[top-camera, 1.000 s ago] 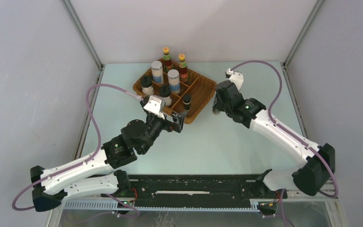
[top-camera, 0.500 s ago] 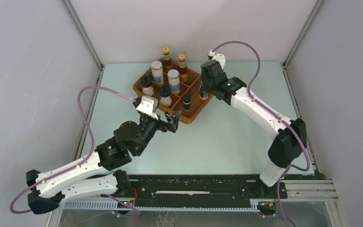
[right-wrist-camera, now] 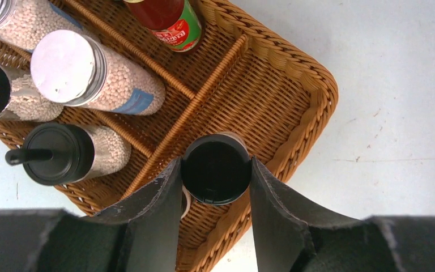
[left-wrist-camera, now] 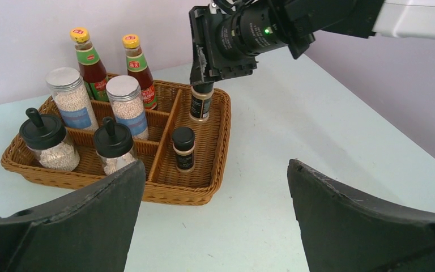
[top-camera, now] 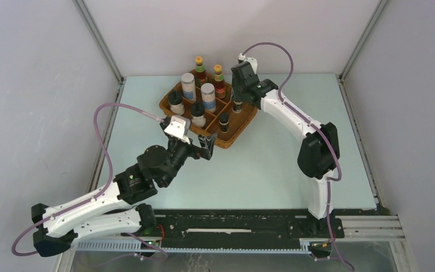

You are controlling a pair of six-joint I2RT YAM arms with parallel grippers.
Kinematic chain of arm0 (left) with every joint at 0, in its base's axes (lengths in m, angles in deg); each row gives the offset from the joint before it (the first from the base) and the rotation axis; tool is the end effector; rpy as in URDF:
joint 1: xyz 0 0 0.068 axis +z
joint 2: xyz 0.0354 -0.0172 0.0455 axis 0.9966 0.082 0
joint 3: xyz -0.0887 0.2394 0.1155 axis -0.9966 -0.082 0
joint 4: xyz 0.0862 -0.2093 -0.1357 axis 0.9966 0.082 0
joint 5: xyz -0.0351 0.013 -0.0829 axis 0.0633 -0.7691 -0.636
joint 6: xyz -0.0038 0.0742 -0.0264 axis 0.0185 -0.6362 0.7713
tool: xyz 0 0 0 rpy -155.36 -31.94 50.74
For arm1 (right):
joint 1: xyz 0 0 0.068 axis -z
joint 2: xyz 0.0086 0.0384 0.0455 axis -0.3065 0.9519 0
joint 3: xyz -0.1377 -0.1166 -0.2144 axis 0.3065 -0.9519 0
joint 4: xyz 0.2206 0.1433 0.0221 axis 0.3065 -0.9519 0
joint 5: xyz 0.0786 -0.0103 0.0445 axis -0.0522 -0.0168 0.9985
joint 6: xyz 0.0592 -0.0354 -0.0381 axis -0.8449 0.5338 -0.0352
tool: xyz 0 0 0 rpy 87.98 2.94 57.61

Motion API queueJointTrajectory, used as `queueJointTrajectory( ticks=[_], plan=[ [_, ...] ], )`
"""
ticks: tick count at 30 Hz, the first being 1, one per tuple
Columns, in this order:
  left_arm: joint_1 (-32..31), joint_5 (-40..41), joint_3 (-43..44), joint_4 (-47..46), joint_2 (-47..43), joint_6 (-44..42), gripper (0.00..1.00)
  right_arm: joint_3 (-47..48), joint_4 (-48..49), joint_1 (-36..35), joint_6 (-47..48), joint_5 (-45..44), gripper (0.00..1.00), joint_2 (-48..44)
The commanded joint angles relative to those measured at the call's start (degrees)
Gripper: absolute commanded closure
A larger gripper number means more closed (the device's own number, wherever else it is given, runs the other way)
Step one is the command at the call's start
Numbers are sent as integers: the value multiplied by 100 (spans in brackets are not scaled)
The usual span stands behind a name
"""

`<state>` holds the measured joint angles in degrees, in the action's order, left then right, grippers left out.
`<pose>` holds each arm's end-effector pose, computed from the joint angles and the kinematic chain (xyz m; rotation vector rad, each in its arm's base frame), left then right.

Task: Organize the condiment bottles
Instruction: Place the bottle in the storage box.

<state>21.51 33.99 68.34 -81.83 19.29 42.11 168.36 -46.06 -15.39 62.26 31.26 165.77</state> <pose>0.1233 -0.1608 0.3808 0.2869 1.5443 -0.4772 0.4190 0.2486 0.3066 -0.0405 2.2341 0.1544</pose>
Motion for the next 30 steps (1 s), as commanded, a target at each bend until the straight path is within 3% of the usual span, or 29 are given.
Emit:
queueJointTrajectory(
  ticks=[1,30],
  plan=[
    [-28,174,13,-90,-3,-162,0,595,-120,109,156,148,100,338],
    [-19,274,-195,-457,19,-386,0,1274,-239,379,287,292,100,1372]
  ],
)
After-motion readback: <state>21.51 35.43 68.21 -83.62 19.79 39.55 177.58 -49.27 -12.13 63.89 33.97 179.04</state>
